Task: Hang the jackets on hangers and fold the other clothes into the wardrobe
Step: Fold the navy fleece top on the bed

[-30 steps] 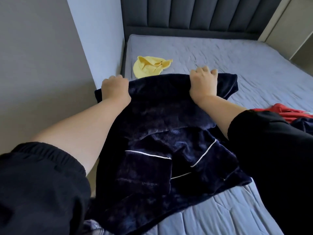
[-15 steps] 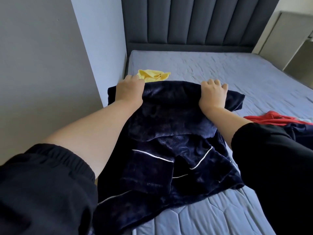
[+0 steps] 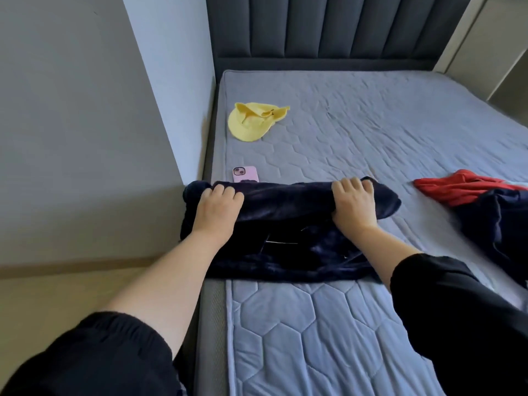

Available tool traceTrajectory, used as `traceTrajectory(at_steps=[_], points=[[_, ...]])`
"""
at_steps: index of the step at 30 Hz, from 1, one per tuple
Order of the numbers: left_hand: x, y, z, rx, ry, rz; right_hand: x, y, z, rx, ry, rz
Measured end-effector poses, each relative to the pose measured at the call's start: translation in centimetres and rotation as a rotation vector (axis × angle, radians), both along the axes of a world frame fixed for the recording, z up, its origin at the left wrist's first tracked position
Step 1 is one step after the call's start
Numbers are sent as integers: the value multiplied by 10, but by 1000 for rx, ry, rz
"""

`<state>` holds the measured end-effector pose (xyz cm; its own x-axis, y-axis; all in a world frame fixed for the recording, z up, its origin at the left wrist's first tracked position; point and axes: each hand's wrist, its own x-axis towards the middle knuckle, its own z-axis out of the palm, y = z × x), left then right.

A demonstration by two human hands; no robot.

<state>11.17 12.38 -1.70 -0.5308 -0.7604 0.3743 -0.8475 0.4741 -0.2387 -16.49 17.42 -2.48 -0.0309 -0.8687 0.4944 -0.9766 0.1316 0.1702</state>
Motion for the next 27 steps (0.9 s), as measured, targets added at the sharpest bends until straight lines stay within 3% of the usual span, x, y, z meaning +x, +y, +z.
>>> traceTrajectory(at_steps=[6,13,16,19,22,26,27], points=[[9,56,-60,203,-99,123,12,63,-63,298,76,90],[29,65,-66,436,-22,289,25,73,-64,433,49,101],[17,57,-53,504,113,279,31,68,-56,691,-66,65],[-2,46,-54,363,380,155,38,51,-27,874,-315,57],[-34,39,-55,352,401,62,41,27,-10,813,-580,9],[-56,32,-69,509,154,44,61,0,-15,322,-430,18],[-53,30,-75,514,122,32,67,-7,-19,287,-446,40]])
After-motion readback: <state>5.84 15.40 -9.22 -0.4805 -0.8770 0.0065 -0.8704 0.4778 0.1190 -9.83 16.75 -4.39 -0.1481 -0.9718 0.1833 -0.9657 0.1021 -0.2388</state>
